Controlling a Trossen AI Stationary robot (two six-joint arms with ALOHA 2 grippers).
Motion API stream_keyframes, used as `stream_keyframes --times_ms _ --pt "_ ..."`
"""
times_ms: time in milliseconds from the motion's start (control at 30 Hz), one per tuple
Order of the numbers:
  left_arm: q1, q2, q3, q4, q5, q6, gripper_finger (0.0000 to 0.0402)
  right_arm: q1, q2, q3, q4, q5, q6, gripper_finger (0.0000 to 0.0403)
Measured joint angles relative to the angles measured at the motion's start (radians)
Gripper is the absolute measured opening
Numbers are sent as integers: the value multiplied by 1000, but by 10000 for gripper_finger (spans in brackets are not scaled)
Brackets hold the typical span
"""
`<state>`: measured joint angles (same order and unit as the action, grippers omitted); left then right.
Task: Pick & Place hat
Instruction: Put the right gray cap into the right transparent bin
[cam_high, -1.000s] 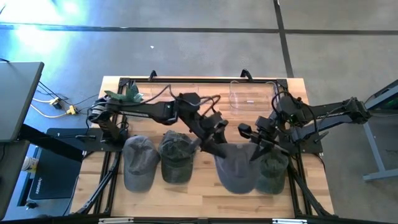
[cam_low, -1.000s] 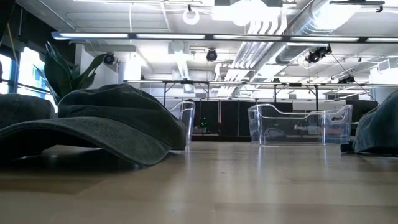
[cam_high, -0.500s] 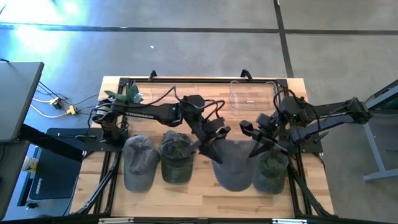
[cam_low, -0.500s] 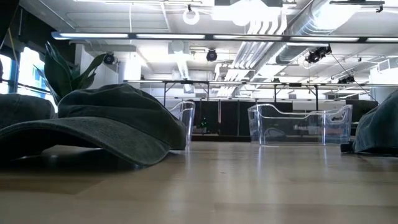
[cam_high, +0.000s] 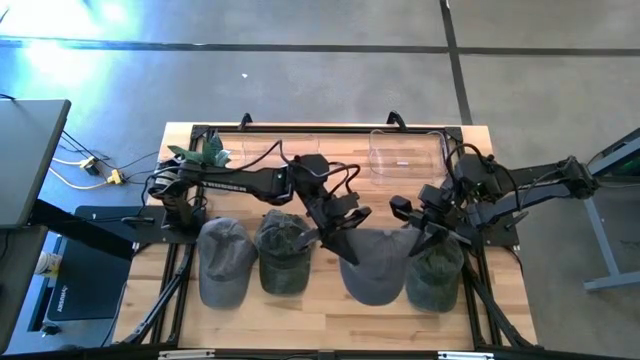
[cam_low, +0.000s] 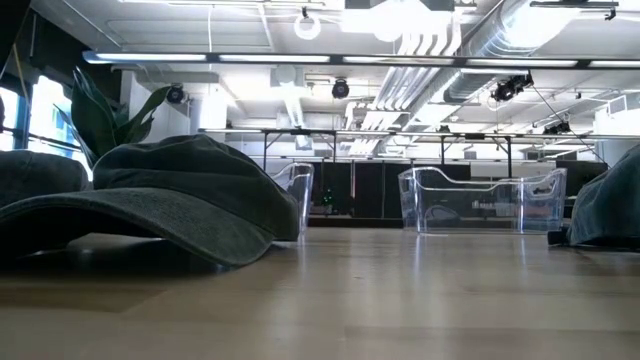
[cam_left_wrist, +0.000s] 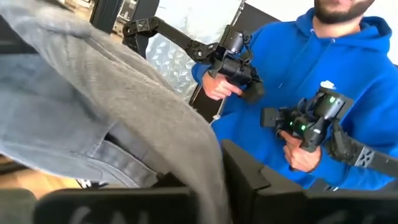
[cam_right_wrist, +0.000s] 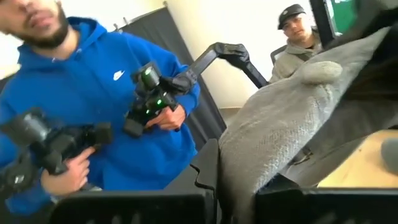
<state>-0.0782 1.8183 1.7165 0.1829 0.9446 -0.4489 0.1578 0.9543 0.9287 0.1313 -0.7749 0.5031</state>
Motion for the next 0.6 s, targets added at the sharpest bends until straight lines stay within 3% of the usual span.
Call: stream_keyframes --times_ms 167,367,467,600 --pt "0 0 39 2 26 36 8 21 8 -2 -1 20 43 46" --pt "27 0 57 -1 13 55 4 29 16 -2 -75 78 -52 132" --pt "49 0 57 -6 8 52 2 32 24 -3 -127 47 -121 172" --pt "62 0 57 -1 1 52 1 35 4 -3 -184 -34 -29 192"
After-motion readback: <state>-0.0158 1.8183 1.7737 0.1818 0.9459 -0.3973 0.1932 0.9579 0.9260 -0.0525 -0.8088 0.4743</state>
